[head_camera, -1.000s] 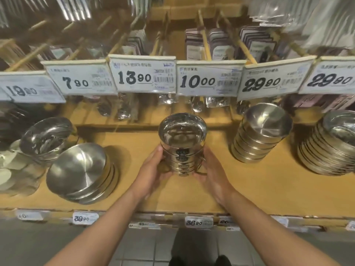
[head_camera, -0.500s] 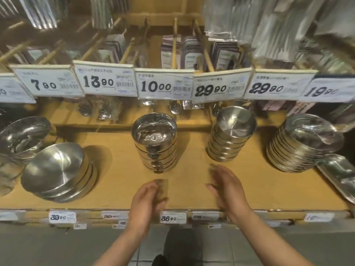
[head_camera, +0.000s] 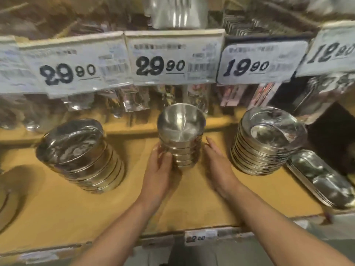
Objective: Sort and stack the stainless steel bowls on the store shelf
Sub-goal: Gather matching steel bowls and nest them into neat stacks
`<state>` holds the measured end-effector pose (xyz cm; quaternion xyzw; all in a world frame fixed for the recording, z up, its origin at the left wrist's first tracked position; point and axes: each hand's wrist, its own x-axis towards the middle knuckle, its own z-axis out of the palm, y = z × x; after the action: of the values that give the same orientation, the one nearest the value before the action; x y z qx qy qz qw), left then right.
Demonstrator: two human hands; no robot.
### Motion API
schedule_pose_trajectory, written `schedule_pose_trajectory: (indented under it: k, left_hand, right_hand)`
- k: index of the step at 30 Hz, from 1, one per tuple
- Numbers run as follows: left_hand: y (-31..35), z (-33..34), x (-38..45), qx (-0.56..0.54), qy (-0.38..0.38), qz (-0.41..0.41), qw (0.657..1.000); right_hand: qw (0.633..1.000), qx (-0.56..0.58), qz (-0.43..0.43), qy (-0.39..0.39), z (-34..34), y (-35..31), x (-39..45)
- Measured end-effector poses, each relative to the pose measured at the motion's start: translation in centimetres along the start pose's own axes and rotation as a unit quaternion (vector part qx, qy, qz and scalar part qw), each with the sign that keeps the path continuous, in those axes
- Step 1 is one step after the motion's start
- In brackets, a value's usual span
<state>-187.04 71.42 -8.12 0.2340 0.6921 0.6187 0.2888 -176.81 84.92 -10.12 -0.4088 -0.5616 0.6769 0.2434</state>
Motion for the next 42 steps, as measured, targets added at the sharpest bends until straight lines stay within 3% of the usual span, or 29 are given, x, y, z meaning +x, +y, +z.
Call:
schedule_pose_trajectory:
  k: [4,10,24,31,38,42]
  left_hand:
    - [-0.1,0.0,1.6,-0.051,-0.011,-0.004,0.999]
    - [-0.7,-0.4,2.7,-0.113,-0.073,-0.024,0.991]
    - [-0.3,-1.6,1.8,-0.024,-0.114,-0.048,0.992]
    - [1.0,-1.5,0.9,-0.090,-0.019,-0.055,0.994]
    - [1.8,-0.9,0.5,-0.059,-0.030,-0.042,0.997]
    - [1.7,-0.8,0.7,-0.060,-0.034,-0.046,0.997]
  right_hand:
    - [0.994,0.057,-0.029,-0.085,0.6,0.2,0.4]
    - [0.995,0.054,-0.075,-0.031,0.4,1.6,-1.2]
    - [0.996,0.060,-0.058,-0.029,0.3,3.2,-3.7]
    - [0.998,0.043,-0.032,-0.011,-1.0,1.8,-2.7]
    - [0.995,-0.001,-0.046,-0.087,-0.6,0.0,-1.3]
    - [0.996,0.000,-0.043,-0.084,-0.7,0.0,-1.5]
